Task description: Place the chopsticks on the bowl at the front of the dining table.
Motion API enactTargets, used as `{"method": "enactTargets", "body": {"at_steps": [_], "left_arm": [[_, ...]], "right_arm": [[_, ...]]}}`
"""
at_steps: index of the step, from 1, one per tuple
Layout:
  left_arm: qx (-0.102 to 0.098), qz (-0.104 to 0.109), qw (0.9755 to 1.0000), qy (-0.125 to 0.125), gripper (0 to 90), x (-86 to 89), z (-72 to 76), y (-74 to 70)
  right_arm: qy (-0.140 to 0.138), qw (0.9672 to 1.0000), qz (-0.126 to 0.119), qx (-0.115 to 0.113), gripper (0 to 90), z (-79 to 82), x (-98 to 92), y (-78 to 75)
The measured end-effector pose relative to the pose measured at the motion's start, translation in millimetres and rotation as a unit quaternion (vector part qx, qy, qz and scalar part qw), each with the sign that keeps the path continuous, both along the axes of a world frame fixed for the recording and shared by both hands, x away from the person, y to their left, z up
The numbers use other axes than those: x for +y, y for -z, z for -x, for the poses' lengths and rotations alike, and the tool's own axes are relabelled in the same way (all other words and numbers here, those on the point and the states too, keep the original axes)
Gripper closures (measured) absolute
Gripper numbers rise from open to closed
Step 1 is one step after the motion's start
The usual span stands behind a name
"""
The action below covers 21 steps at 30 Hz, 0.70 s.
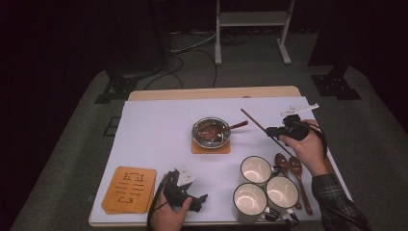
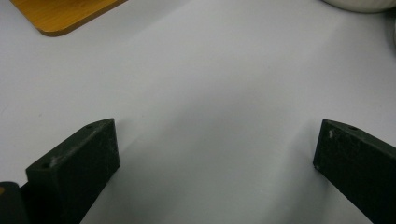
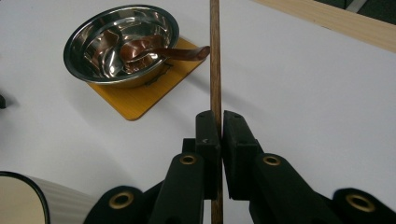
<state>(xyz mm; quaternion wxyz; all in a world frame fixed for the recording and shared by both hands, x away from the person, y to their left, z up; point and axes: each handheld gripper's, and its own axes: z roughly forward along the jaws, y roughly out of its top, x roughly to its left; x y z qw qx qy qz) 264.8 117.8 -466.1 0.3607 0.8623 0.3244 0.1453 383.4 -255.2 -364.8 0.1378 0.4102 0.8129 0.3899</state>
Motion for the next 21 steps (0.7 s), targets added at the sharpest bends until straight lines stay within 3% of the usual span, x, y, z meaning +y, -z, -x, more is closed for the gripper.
{"method": "enactTargets", "body": {"at_steps": [21], "left_arm": [[0.0, 0.002, 1.0, -0.001, 0.0, -0.2, 0.1, 0.3]], "right_arm": [[-0.006, 1.0, 0.002, 0.003, 84.8, -6.9, 10.9, -4.9]]}}
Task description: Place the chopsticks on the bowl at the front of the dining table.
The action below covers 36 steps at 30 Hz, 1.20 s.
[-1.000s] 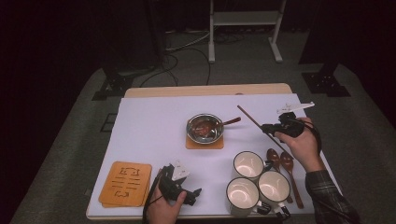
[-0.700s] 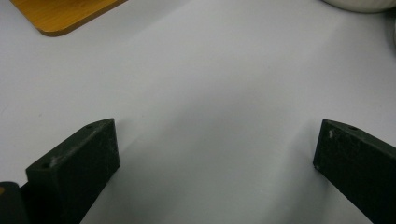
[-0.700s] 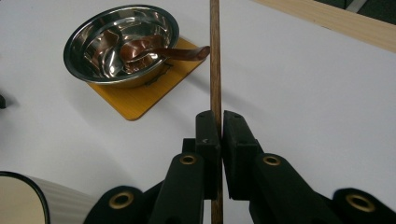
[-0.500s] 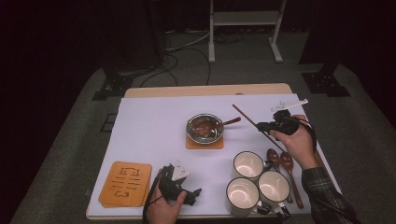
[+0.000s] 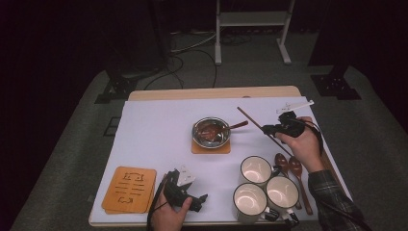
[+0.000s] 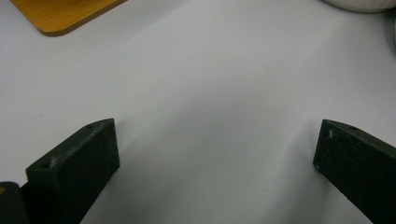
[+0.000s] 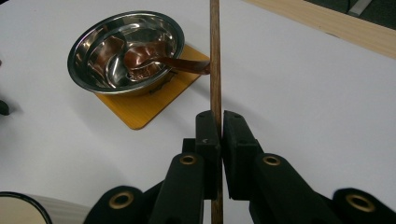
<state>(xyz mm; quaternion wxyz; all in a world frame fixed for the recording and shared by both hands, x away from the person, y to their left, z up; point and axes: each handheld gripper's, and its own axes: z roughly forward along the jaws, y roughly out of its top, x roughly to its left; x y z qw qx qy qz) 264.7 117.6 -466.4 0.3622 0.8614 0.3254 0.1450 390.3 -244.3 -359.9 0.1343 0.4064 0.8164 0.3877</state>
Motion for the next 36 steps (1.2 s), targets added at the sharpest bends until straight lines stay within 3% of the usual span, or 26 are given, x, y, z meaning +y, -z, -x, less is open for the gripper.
{"method": "enactTargets", "body": {"at_steps": [36], "left_arm": [[0.0, -0.002, 1.0, 0.001, 0.0, 0.2, -0.1, -0.2]], "right_arm": [[-0.015, 0.9998, 0.009, 0.004, 84.8, -15.0, 25.5, -9.4]]}}
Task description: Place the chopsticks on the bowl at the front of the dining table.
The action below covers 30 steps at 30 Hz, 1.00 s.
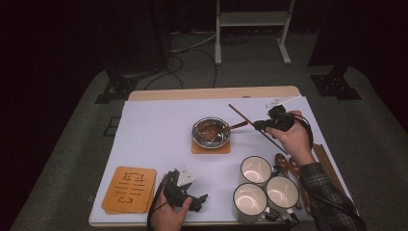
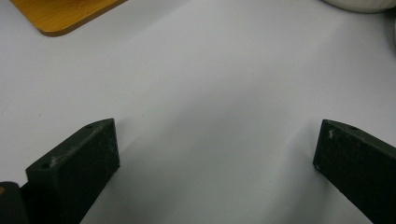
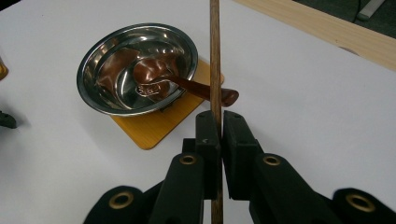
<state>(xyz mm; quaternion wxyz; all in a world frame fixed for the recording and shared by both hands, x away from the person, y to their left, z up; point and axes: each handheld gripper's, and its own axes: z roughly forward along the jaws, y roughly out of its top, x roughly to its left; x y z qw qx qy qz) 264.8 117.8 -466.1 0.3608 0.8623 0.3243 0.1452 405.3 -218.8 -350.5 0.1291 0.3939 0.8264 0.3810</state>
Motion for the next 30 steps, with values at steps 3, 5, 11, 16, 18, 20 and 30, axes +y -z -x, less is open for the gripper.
{"method": "enactTargets", "body": {"at_steps": [3, 5, 11, 16, 18, 20, 30], "left_arm": [[0.0, 0.0, 1.0, 0.0, 0.0, 0.0, 0.0, 0.0], [0.0, 0.0, 1.0, 0.0, 0.0, 0.0, 0.0, 0.0], [0.0, 0.0, 1.0, 0.0, 0.0, 0.1, -0.1, 0.0], [0.0, 0.001, 1.0, 0.001, 0.0, 0.1, -0.1, 0.0], [0.001, 0.0, 1.0, 0.001, 0.0, 0.2, -0.1, -0.2], [0.0, 0.001, 1.0, 0.0, 0.0, 0.1, -0.1, 0.0], [0.001, 0.001, 1.0, 0.0, 0.0, 0.2, -0.2, 0.0]], "right_arm": [[0.0, 1.0, 0.001, 0.001, 84.8, -0.9, 1.5, -0.2], [-0.001, 1.0, 0.002, 0.001, 84.8, -1.7, 2.4, -0.4], [-0.002, 1.0, 0.004, 0.003, 84.8, -3.6, 6.6, -1.1], [-0.004, 1.0, 0.006, 0.005, 84.8, -6.0, 10.9, -2.1], [-0.005, 1.0, 0.007, 0.003, 84.8, -7.0, 13.0, -2.2], [-0.007, 0.9999, 0.009, 0.005, 84.8, -7.9, 15.4, -2.5], [-0.013, 0.9998, 0.014, 0.006, 84.8, -12.6, 26.4, -4.9]]}}
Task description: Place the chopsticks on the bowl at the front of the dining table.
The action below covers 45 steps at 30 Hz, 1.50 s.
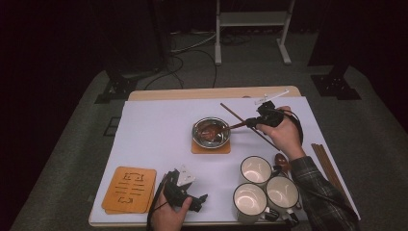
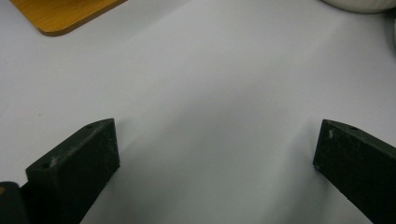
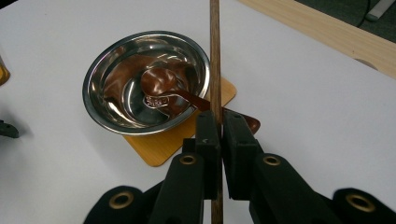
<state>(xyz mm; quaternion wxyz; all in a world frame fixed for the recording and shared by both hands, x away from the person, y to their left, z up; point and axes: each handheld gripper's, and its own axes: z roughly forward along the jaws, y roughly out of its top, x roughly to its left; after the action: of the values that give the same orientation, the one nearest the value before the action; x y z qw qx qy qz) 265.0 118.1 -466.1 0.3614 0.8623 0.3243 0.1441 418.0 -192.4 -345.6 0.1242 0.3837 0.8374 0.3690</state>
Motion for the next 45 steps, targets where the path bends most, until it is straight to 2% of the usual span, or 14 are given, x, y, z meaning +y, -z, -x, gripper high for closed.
{"method": "enactTargets", "body": {"at_steps": [45], "left_arm": [[-0.001, 0.002, 1.0, -0.002, 0.0, -0.5, 0.2, 0.2]], "right_arm": [[-0.015, 0.9999, 0.003, 0.004, 84.8, -21.8, 42.7, -10.0]]}}
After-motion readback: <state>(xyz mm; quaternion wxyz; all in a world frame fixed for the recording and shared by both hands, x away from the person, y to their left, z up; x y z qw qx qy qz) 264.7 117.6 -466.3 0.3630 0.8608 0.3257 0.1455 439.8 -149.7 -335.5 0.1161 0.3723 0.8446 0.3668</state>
